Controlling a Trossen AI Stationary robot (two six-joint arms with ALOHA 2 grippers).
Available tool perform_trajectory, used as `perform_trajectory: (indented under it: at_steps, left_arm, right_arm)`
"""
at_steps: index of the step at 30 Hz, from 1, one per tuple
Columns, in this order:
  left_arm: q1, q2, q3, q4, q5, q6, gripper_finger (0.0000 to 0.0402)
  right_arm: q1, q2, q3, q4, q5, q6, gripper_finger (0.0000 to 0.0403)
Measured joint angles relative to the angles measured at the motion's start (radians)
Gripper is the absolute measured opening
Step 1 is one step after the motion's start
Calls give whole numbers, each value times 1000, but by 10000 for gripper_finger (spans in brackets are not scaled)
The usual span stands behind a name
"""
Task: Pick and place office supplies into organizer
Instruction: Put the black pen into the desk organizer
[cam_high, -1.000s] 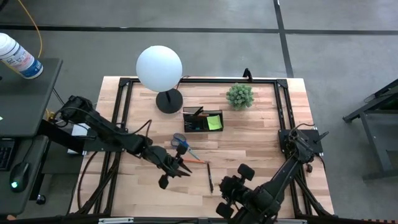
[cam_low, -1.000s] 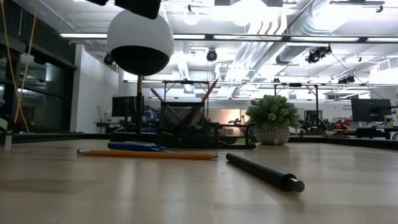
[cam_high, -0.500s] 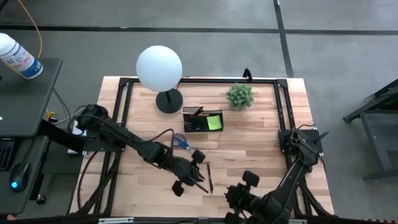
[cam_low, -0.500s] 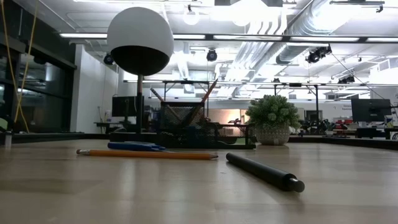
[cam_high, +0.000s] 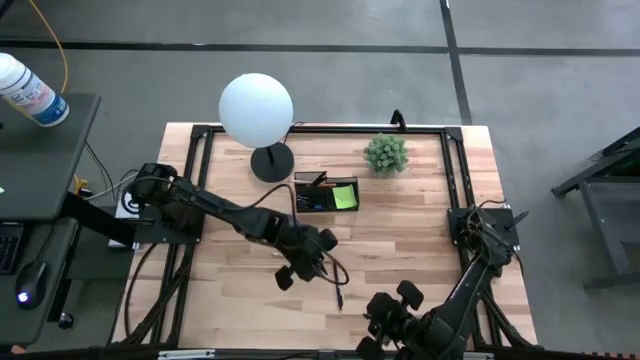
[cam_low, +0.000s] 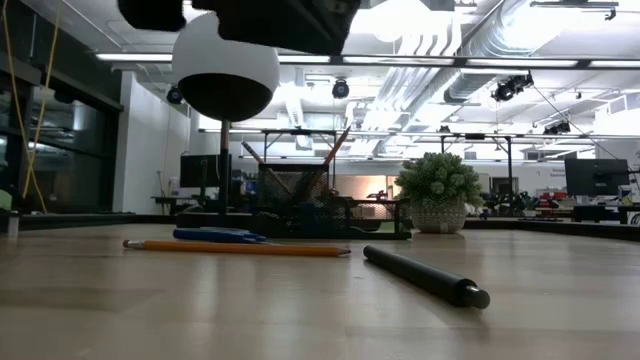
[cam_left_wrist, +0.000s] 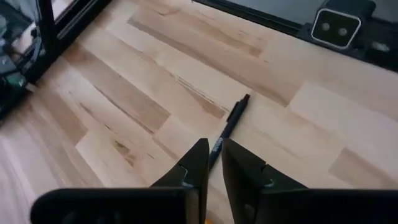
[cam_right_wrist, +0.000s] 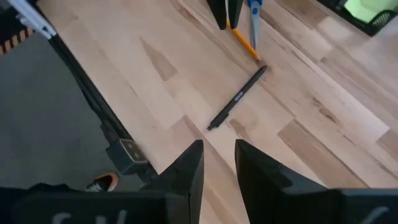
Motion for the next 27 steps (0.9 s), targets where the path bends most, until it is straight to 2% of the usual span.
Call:
perform_trajectory:
  at_steps: [7,12,20,27]
  left_arm:
    - [57,99,0,-3,110,191,74]
    - [56,150,-3,-1,60,253,109]
    - [54,185,3,178,118,300,157]
    - [54,240,-3,214,119,383,189]
  right_arm:
    - [-47,0,0,0,-65,35,82]
    - [-68,0,0,0,-91,45,82]
    - [-68,0,0,0,-92,44,82]
    - [-68,0,0,3,-116,45,82]
